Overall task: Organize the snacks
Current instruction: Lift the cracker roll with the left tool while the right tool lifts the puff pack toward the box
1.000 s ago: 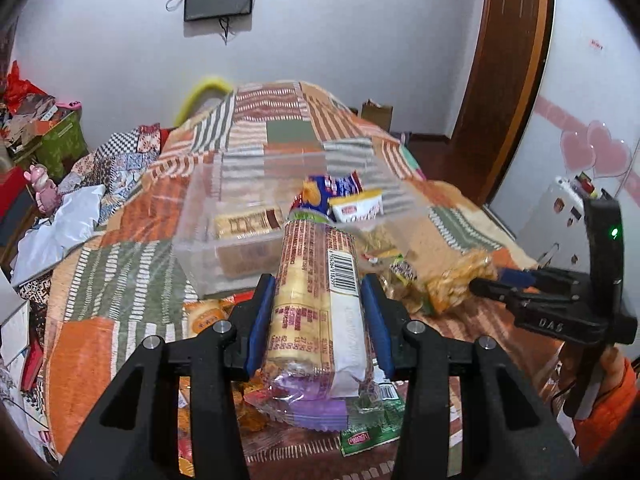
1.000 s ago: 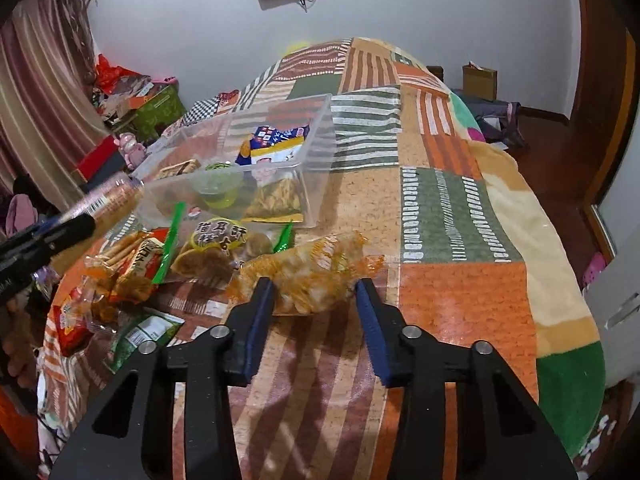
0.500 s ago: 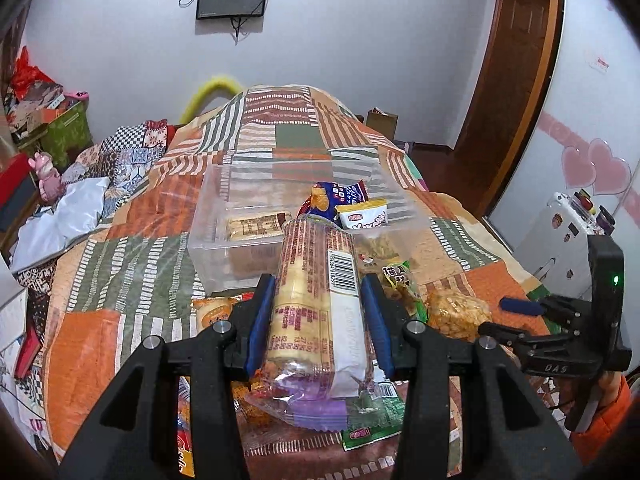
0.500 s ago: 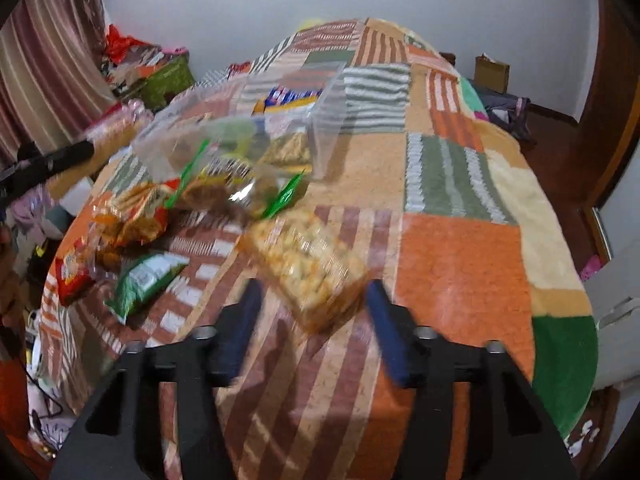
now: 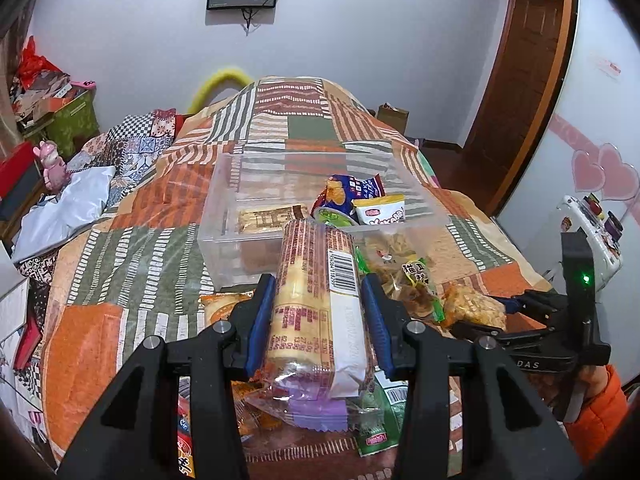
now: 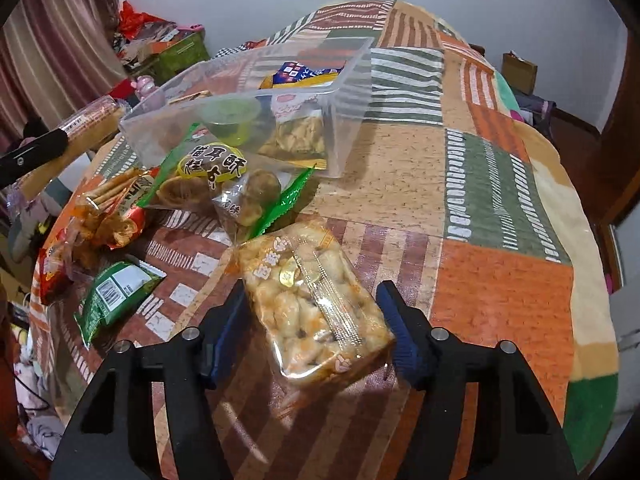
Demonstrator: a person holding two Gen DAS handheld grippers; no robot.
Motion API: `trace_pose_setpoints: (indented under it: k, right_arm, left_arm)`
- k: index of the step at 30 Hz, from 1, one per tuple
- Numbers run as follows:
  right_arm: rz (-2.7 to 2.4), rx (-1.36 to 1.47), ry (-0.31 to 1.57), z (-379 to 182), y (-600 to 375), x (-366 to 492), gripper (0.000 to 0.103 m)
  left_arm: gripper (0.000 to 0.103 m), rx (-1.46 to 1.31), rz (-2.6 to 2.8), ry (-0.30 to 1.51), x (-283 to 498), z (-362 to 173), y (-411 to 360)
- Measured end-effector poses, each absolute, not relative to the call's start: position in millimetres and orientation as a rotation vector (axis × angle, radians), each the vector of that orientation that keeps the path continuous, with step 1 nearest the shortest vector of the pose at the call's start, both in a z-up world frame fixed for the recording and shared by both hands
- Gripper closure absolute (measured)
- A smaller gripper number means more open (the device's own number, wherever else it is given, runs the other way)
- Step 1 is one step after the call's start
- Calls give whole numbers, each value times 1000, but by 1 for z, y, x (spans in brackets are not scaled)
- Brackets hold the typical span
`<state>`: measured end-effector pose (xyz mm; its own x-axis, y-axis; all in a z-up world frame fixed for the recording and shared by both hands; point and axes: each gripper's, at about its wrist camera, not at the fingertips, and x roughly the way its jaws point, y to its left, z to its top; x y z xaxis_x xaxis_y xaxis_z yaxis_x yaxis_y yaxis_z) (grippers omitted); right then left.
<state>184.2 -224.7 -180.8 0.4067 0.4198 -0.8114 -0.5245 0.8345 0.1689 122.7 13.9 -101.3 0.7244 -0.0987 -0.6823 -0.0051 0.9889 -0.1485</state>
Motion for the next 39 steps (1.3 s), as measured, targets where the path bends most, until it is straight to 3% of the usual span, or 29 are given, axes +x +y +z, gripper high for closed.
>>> trace_pose_setpoints:
  k: [9,27,39]
  right_arm:
    - [563,-86,934,-160,-232,166,52]
    - [606,-4,711,-76,-185,204,53]
    - [648,-16,703,-70,-139,251,53]
  left_arm:
    - [60,-154,-51,735,123,-96,18]
    - [60,-161,-11,652,164,-69,45]
    - [60,-177,-21,695,222,-83,63]
